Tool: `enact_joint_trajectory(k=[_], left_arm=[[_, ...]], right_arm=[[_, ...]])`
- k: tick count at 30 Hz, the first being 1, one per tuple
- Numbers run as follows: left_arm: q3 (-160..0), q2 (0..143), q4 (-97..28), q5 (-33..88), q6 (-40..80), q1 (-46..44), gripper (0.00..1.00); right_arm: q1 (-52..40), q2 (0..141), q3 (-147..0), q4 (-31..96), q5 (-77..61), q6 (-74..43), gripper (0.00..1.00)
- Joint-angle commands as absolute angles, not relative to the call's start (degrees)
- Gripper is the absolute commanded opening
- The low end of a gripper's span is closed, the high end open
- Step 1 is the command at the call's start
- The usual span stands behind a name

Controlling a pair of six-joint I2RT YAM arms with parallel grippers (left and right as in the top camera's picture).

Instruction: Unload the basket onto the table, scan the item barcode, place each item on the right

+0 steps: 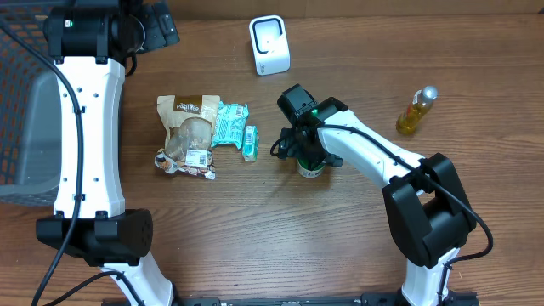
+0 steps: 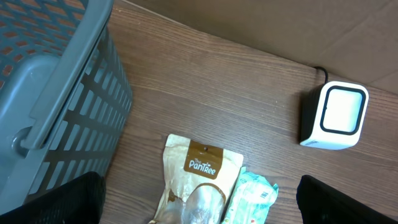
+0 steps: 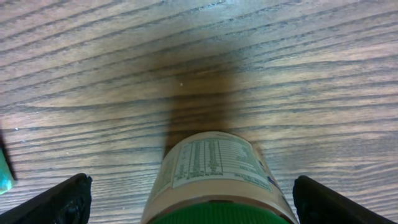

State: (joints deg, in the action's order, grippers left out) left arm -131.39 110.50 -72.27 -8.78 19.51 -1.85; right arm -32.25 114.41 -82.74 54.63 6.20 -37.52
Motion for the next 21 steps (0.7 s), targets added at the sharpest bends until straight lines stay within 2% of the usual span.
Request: enact_joint_trajectory(k=[1, 21], left_arm=[[-132.49, 110.15, -72.20, -8.95, 19.73, -1.91, 1.00], [-132.49, 110.15, -72.20, -8.95, 19.73, -1.91, 0.99]], right_arm=[[-32.23, 115.00, -81.32, 54.17, 6.37, -37.74, 1.00], [-32.23, 115.00, -81.32, 53.15, 6.39, -37.74, 1.00]])
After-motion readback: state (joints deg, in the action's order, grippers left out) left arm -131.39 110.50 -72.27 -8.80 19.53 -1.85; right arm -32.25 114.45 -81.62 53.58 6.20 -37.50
